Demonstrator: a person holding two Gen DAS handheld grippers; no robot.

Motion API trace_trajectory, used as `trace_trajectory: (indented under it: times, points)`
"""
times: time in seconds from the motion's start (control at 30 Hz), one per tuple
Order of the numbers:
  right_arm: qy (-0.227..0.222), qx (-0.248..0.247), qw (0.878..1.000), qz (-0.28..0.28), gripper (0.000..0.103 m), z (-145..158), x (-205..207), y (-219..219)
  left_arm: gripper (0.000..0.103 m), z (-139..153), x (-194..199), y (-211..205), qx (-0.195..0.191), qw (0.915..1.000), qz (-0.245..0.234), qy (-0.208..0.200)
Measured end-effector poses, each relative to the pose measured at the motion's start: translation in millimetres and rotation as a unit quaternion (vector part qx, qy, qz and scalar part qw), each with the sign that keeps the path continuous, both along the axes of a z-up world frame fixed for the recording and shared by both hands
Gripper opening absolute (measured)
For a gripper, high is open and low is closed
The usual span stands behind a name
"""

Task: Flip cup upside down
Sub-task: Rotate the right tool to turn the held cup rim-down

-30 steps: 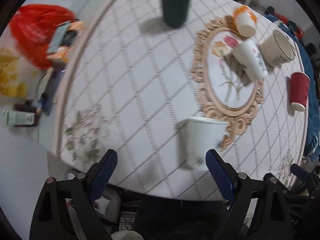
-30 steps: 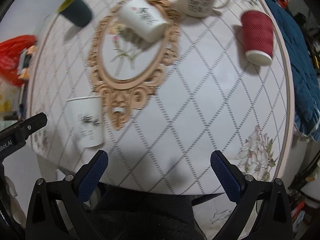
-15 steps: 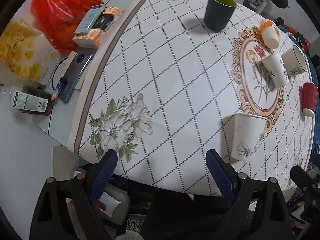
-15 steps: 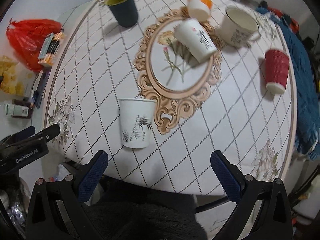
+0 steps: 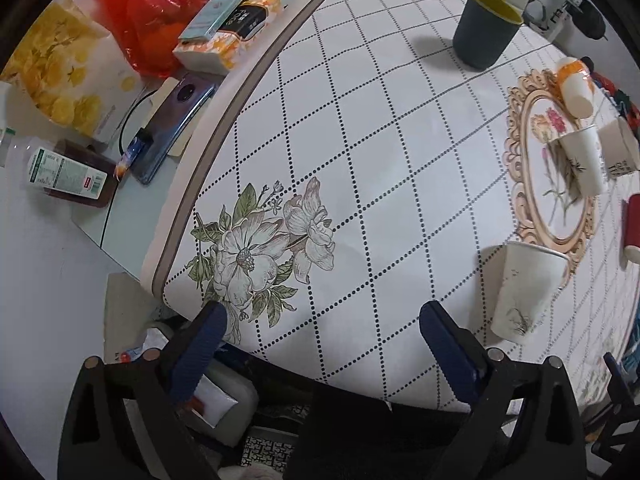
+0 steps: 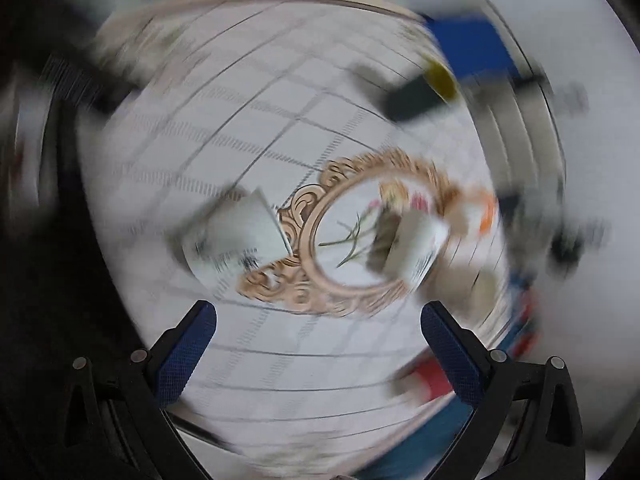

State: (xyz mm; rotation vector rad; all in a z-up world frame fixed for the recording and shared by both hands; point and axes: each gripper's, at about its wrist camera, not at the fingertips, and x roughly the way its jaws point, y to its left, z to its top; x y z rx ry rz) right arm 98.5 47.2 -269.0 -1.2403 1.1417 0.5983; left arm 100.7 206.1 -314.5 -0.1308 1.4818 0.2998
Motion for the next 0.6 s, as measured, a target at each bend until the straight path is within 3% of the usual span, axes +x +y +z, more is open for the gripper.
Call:
trace_trajectory:
  times: [0.03,0.1,0.17,0.23,0.3,0.47,0.57,0.6]
  points:
    - [-0.005,-0.027,0.999,0.047,0.103,-7,-6,4,0.099,-3,0,-1,0.002,1.0,0.002,0.002]
    - [-0.017,-0.082,0.982,0.172,0.103,-26,-25,8,0.099,-11,0,0,0.001,0.9999,0.01,0.008]
    - [-0.032,-0.12,0.95,0.286,0.103,-42,-43,5,0.099,-18,0,0,-0.001,0.9997,0.018,0.016]
    - [-0.046,-0.159,0.903,0.395,0.103,-60,-59,-3,0.099,-25,0,2,-0.004,0.9994,0.026,0.023]
    - [-0.055,-0.192,0.844,0.498,0.103,-77,-72,-14,0.099,-31,0,3,-0.009,0.9988,0.037,0.029]
    - [-0.066,-0.24,0.714,0.654,0.103,-105,-84,-40,0.099,-40,-2,8,-0.007,0.9975,0.057,0.042]
    - [-0.077,-0.252,0.655,0.708,0.103,-122,-83,-46,0.099,-46,-3,10,0.002,0.9969,0.062,0.049]
    - [-0.079,-0.253,0.644,0.717,0.103,-125,-81,-46,0.099,-47,-4,11,0.003,0.9967,0.063,0.051]
